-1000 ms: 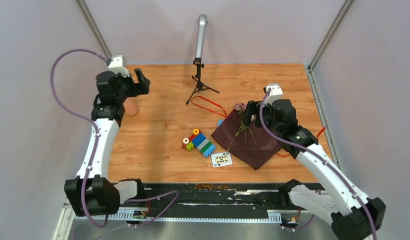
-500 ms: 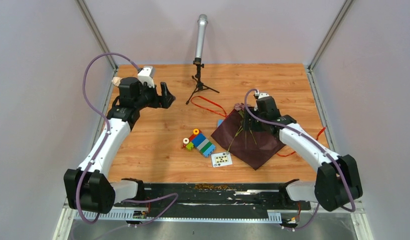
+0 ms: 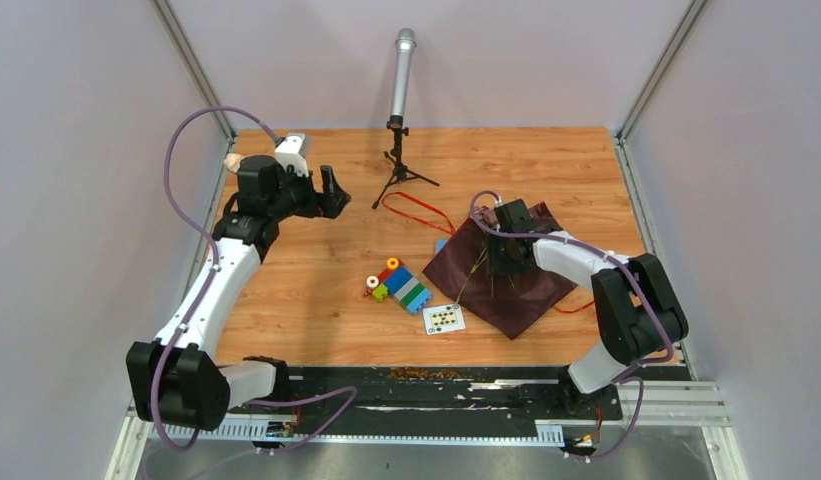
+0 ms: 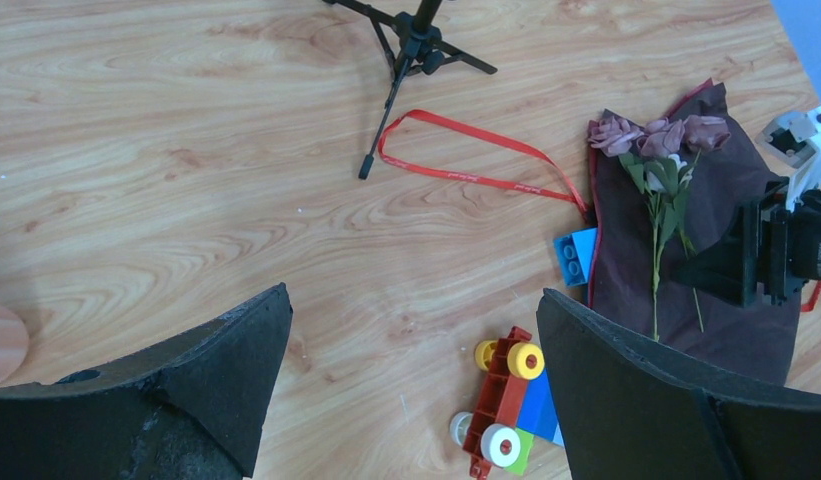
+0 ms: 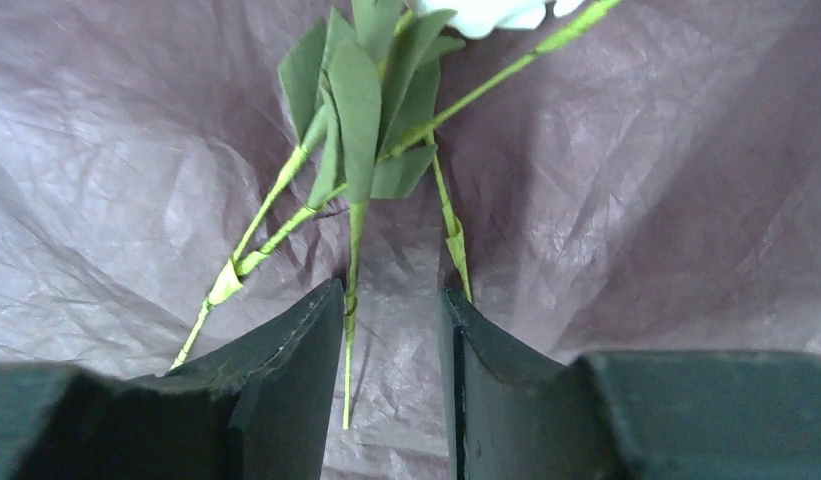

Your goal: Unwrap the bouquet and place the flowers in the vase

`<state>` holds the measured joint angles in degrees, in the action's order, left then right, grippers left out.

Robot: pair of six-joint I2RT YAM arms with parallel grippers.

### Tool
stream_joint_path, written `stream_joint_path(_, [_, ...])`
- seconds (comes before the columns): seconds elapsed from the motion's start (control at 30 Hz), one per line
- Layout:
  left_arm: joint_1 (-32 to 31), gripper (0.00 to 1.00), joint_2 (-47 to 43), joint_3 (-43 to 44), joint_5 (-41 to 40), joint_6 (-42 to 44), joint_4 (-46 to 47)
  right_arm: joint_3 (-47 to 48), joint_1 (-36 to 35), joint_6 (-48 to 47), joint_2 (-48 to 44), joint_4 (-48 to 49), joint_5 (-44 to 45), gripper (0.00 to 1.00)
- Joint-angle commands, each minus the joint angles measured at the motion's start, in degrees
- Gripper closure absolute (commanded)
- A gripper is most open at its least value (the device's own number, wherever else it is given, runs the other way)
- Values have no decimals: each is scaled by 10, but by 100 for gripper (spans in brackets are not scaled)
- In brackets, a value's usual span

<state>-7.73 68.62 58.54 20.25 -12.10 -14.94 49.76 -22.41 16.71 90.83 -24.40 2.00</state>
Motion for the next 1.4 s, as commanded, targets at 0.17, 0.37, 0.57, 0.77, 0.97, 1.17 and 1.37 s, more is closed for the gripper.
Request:
stream_joint_path(0.17, [2, 1, 5, 20, 11, -9, 2, 30, 1, 14, 16, 29, 6, 70])
stream_joint_path(0.37, [2, 1, 6, 19, 11, -10, 2, 30, 0, 23, 8, 28, 13, 89])
stream_joint_path(0.57, [2, 2, 6, 21, -1, -5, -3, 20, 0, 39, -39, 29, 28, 100])
stream_joint_path(0.77, [1, 4, 9, 13, 19, -14, 13, 4, 0, 38, -114, 39, 54, 100])
stream_joint_path(0.97, [-22, 5, -11, 7, 64, -36, 47, -30, -2, 3, -220, 102, -30, 100])
stream_joint_path(1.17, [-102, 5, -65, -46, 128, -177, 205, -66, -21, 1, -338, 215, -224, 100])
stream_joint_path(1.37, [-173, 3, -82, -104, 164, -356, 427, -33, -40, 47, -362, 282, -382, 100])
